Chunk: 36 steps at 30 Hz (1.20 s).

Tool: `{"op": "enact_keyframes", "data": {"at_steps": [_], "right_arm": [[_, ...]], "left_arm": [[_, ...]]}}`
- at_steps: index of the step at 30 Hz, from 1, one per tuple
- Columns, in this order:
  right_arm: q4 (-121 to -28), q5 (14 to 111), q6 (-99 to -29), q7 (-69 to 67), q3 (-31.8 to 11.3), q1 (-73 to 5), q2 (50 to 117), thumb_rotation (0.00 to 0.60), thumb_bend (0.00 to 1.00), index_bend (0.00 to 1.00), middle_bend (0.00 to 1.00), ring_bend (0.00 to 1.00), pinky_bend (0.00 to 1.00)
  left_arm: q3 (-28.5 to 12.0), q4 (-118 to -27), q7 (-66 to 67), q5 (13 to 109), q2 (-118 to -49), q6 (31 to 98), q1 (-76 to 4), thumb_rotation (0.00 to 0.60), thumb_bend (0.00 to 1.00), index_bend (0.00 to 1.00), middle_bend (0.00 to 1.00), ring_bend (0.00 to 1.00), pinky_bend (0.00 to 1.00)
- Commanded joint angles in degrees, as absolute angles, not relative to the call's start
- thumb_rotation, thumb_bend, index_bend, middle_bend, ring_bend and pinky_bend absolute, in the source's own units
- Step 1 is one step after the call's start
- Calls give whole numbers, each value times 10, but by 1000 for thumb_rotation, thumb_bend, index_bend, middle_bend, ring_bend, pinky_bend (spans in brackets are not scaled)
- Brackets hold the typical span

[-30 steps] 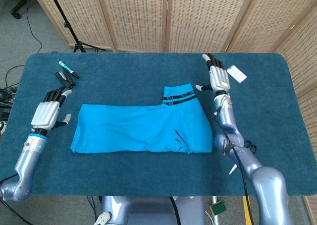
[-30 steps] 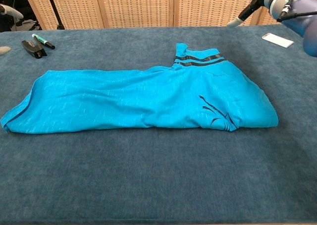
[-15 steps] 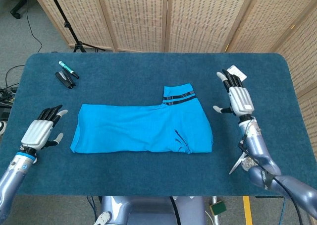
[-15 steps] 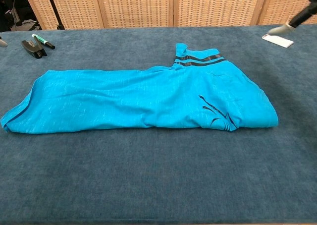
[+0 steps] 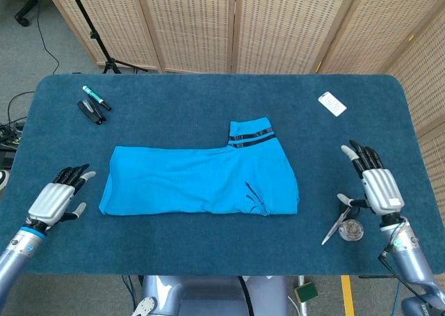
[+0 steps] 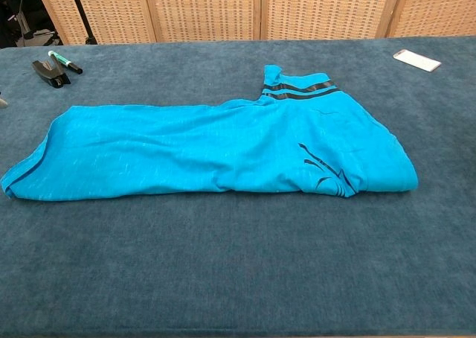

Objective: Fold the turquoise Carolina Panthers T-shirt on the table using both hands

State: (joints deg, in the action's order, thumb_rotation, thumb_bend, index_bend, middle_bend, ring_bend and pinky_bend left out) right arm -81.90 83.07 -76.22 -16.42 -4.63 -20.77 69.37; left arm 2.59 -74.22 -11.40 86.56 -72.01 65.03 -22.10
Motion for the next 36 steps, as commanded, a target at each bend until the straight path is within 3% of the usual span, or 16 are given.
{"op": "enact_keyframes", "data": {"at_steps": [1,8,24,36], "right_arm": [[-820,841,-784,-183,-36,-186,687,600,0,0,0,0,0],[-806,847,-819,-218,-36,-156,692,600,0,0,0,0,0],[-793,850,-818,-241,-51,-147,698,600,0,0,0,0,0],[-795,855,-814,-245,-53,-145,696,600,0,0,0,0,0]], "left_arm": [[21,-688,-118,869,-751,654,-223,600,425,0,0,0,0],[31,-606,-170,899,-797,660,-230,600,428,0,0,0,0],[85,-427,-276,994,-890,755,-215,600,428,0,0,0,0],[105,-353,-316,1014,-926,789,-203,600,434,34,0,0,0]]}}
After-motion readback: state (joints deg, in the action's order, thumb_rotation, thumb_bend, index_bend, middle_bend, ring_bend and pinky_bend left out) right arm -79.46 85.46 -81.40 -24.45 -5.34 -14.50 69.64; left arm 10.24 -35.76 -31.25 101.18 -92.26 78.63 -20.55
